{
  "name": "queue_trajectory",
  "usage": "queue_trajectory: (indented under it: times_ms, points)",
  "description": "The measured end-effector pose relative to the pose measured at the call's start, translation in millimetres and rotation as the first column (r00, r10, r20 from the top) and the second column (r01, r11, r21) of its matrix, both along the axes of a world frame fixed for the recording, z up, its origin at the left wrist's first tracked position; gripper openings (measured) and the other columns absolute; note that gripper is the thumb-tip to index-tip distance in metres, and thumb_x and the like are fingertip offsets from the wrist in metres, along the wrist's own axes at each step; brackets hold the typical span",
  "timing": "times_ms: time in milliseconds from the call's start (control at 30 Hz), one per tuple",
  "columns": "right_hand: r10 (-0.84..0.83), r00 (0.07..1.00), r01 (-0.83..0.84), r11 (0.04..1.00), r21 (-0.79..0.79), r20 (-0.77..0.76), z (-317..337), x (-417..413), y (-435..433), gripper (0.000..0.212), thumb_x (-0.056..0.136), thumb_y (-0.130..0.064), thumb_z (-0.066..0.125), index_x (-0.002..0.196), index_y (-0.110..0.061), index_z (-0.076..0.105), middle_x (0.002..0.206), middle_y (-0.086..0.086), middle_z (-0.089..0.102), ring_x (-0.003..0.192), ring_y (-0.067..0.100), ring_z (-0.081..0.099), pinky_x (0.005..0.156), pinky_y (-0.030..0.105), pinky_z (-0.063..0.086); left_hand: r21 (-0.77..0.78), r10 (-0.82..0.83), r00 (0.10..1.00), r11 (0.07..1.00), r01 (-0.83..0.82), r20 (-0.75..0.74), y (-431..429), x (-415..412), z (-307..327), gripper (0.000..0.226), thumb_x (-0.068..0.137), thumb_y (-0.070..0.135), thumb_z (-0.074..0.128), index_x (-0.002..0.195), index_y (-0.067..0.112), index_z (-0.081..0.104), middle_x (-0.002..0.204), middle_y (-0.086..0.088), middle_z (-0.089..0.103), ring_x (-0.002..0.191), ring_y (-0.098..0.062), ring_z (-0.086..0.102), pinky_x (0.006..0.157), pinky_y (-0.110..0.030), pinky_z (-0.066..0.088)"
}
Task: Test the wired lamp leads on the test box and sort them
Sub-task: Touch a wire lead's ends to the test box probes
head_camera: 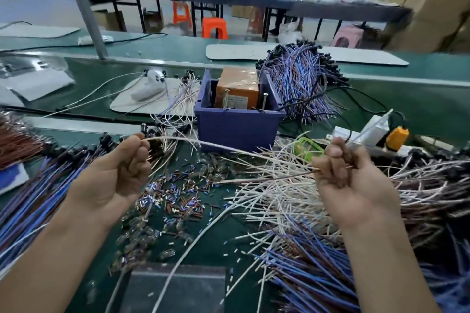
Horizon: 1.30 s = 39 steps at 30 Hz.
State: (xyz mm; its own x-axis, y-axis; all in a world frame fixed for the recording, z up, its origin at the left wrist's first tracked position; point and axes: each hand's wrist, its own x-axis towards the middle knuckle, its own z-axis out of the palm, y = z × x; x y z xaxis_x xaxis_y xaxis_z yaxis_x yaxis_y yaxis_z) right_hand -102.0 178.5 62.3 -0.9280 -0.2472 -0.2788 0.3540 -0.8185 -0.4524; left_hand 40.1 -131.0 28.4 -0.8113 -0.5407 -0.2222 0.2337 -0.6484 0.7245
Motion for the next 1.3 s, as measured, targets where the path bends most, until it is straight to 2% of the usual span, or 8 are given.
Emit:
queue_trajectory:
  times_ms: [100, 200, 300, 400, 567, 833, 1033, 1300]
  points:
    - [0.067, 0.997, -0.068, 0.996, -0.064, -0.023, -1, 1, -3, 0.072, 0.11, -0.046, 0.028, 0.074, 0.0, 0.071, 0.071, 0.01, 0.061, 0.046, 0.012, 0.05, 0.047, 0.022, 0.047, 0.039, -0.073, 0.991, 0.996, 0.078, -0.111, 5, 1, 1, 0.036, 0.049, 0.022, 0.102, 0.078, 0.018, 0.08, 0.079, 0.005, 0.073, 0.059, 0.002, 0.066, 0.05, -0.014, 0.049]
    - [0.19, 0.976, -0.176, 0.976, 0.132, -0.105, -2, 6, -3, 0.082, 0.107, -0.057, 0.022, 0.075, -0.005, 0.076, 0.092, 0.017, 0.074, 0.074, 0.025, 0.07, 0.072, 0.036, 0.057, -0.026, -0.047, 0.998, 0.999, 0.045, -0.048, 12, 0, 6, 0.011, 0.072, 0.027, 0.085, 0.068, 0.018, 0.08, 0.068, 0.004, 0.072, 0.051, 0.001, 0.063, 0.045, -0.013, 0.048]
    - [0.265, 0.943, -0.165, 0.897, 0.409, -0.2, -4, 14, -6, 0.082, 0.104, -0.061, 0.021, 0.077, -0.007, 0.076, 0.062, 0.01, 0.054, 0.056, 0.019, 0.044, 0.059, 0.031, 0.035, -0.31, 0.04, 0.989, 0.951, 0.005, 0.141, 20, -2, 5, 0.018, 0.077, 0.029, 0.075, 0.066, 0.017, 0.081, 0.066, -0.003, 0.073, 0.049, -0.007, 0.064, 0.046, -0.015, 0.052]
    - [0.241, 0.94, -0.121, 0.896, 0.428, -0.24, -6, 21, -10, 0.074, 0.103, -0.057, 0.031, 0.072, -0.007, 0.074, 0.047, 0.001, 0.029, 0.043, 0.014, 0.023, 0.048, 0.028, 0.029, -0.492, 0.095, 0.983, 0.871, -0.006, 0.158, 35, 2, 9, 0.024, 0.064, 0.04, 0.082, 0.069, 0.016, 0.081, 0.067, -0.01, 0.074, 0.048, -0.014, 0.065, 0.049, -0.019, 0.055]
    - [0.286, 0.927, -0.19, 0.916, 0.354, -0.242, -5, 25, -16, 0.054, 0.094, -0.049, 0.049, 0.074, -0.005, 0.073, 0.052, 0.003, 0.045, 0.038, 0.012, 0.034, 0.043, 0.024, 0.037, -0.699, 0.083, 0.987, 0.714, 0.038, 0.138, 58, 3, 8, 0.014, 0.071, 0.031, 0.081, 0.078, 0.019, 0.082, 0.07, -0.013, 0.076, 0.054, -0.022, 0.071, 0.054, -0.021, 0.056]
    - [0.351, 0.908, -0.245, 0.889, 0.387, -0.23, -9, 28, -26, 0.049, 0.099, -0.034, 0.053, 0.07, -0.004, 0.078, 0.065, 0.01, 0.064, 0.054, 0.013, 0.06, 0.046, 0.022, 0.048, -0.588, -0.054, 0.987, 0.798, 0.133, 0.15, 73, 2, 11, 0.024, 0.076, 0.025, 0.072, 0.098, 0.021, 0.08, 0.083, -0.013, 0.079, 0.069, -0.019, 0.077, 0.056, -0.016, 0.053]
    - [0.374, 0.903, -0.252, 0.859, 0.445, -0.21, -12, 27, -25, 0.048, 0.106, -0.025, 0.049, 0.075, -0.005, 0.079, 0.069, 0.012, 0.069, 0.055, 0.017, 0.066, 0.052, 0.024, 0.057, -0.602, -0.197, 0.968, 0.757, 0.253, 0.158, 72, 6, 13, 0.036, 0.074, 0.03, 0.076, 0.109, 0.025, 0.077, 0.088, -0.014, 0.079, 0.074, -0.021, 0.077, 0.061, -0.022, 0.055]
    - [0.393, 0.889, -0.215, 0.811, 0.544, -0.235, -15, 27, -25, 0.043, 0.107, -0.024, 0.045, 0.083, -0.004, 0.076, 0.075, 0.013, 0.073, 0.06, 0.02, 0.071, 0.052, 0.024, 0.058, -0.616, -0.071, 0.997, 0.784, 0.076, 0.033, 73, 7, 17, 0.014, 0.077, 0.02, 0.074, 0.085, 0.024, 0.085, 0.077, -0.016, 0.078, 0.062, -0.021, 0.075, 0.055, -0.017, 0.055]
